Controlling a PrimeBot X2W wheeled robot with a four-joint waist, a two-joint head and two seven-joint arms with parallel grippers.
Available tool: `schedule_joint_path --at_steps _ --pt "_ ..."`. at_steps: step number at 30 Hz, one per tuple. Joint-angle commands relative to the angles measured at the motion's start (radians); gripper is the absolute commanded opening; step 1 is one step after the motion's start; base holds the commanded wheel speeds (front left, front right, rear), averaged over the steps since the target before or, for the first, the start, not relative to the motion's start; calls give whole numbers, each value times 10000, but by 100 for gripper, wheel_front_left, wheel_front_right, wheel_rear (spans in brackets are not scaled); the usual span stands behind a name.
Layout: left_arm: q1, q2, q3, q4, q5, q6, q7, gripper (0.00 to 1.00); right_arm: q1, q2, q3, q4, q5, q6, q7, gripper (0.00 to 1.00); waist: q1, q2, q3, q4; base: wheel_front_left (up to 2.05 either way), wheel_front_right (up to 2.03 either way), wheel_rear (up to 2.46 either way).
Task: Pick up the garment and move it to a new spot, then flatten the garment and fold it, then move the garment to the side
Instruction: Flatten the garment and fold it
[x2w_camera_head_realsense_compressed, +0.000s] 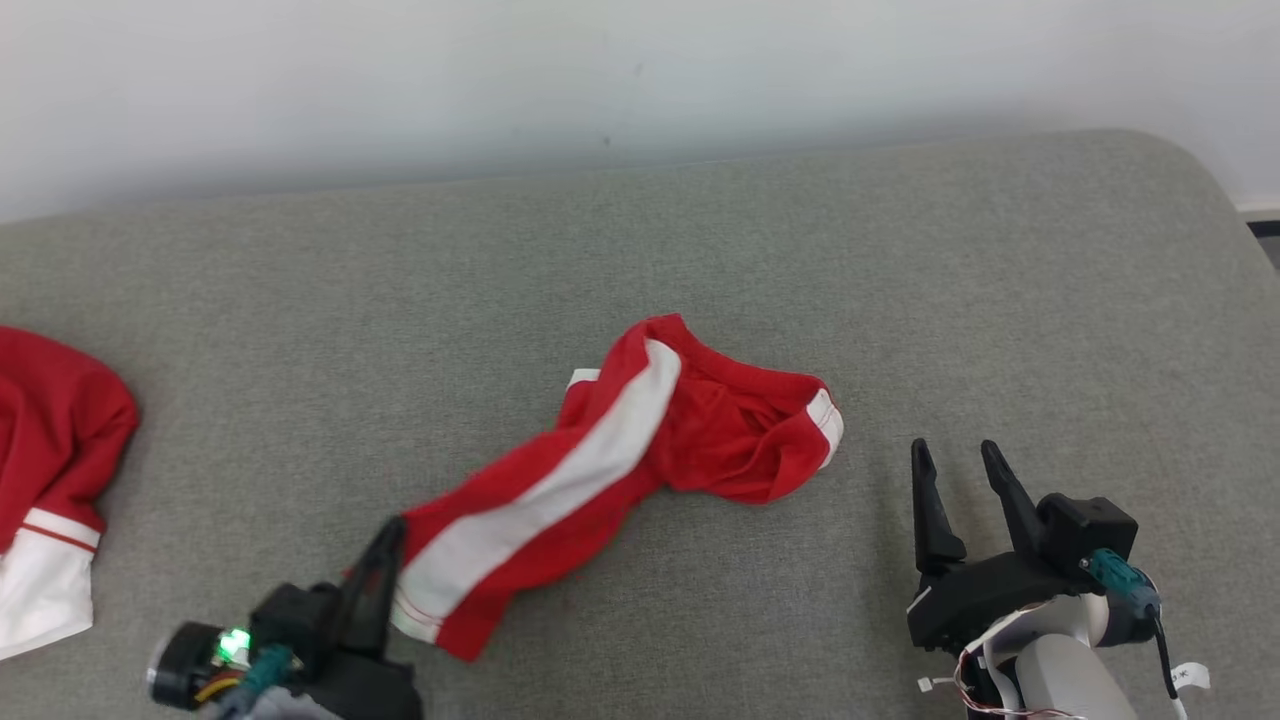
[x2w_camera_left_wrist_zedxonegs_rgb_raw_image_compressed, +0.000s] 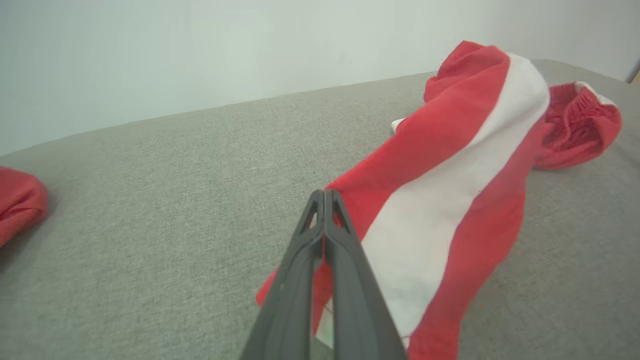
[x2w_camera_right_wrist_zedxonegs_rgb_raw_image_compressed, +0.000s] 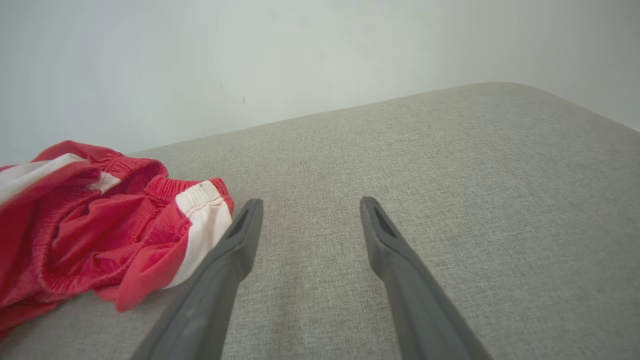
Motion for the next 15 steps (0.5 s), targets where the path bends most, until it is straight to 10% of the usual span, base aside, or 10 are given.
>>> schedule_joint_path --at_steps 1,8,10,11,15 --pt "-357 204 166 336 120 17 -32 0 -95 19 104 -87 78 -23 0 100 -1 0 151 -183 0 0 0" --pt "-1179 595 760 2188 214 117 -32 0 -117 16 687 -349 317 -23 0 100 -1 0 465 -499 0 0 0" --pt "-1320 521 905 2289 221 170 -32 40 -154 25 933 -465 430 -22 0 100 -1 0 559 -512 0 0 0" --pt "-1373 468 991 2223 261 205 -34 100 -182 24 1040 -553 479 -23 0 100 -1 0 592 -495 0 0 0" --pt "-1203 158 1337 1754 384 460 -34 100 -238 22 1650 -1039 739 -22 0 100 -1 0 693 -285 0 0 0"
